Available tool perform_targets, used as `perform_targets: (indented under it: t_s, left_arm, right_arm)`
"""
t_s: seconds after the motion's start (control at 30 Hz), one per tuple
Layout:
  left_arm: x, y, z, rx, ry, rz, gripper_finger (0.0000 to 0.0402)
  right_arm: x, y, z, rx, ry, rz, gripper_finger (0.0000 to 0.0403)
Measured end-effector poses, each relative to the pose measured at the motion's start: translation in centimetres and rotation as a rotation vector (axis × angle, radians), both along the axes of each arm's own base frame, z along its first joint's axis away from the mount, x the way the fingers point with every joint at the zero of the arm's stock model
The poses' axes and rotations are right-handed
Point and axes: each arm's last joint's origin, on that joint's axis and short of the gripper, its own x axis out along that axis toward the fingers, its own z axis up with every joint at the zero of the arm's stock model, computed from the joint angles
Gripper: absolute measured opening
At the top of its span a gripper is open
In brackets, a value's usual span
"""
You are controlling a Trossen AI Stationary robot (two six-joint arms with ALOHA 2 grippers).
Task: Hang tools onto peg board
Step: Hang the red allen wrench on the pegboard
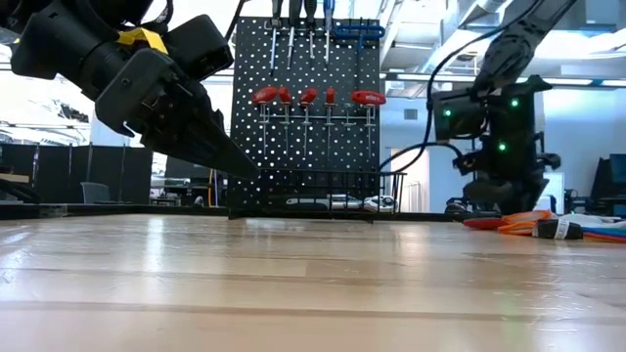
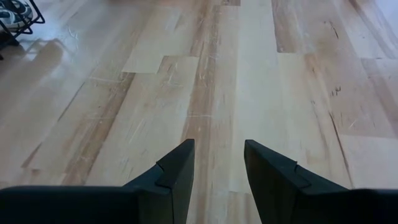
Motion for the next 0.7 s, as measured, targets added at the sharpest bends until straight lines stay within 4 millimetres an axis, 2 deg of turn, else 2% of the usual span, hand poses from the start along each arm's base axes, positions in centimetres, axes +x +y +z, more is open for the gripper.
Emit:
perform_targets:
  t_s: [0.13,0.27,0.4,0.57,0.7]
  left_arm:
    - [0.0,0.0,0.0,-0.006,-0.001,0.003,0.0134]
    - [0.0,0.0,0.0,-0.009,-0.006,0.003,0.0134]
    - [0.1,-0.1,0.2,0.003,-0.024,-0.007,0.0134]
    - [0.2,0.1,0.3,0.06,-0.027,-0.018,0.0134]
    - [0.5,1.4,0.3,0.103,-0.036,0.099,0.0134]
  right_arm:
    - [2.1,1.8,-0.3,0.06,-0.083,0.12,0.0112]
    - [4.9,4.5,0.9,0.134,-0.22,0.251,0.0113]
    - [7.6,7.3,1.9,0.113,-0.397,0.462,0.0113]
    - [9.0,10.2,2.3,0.05,-0.487,0.732,0.0113]
    - [9.9,12.3,2.5,0.016,-0.561,0.874,0.0113]
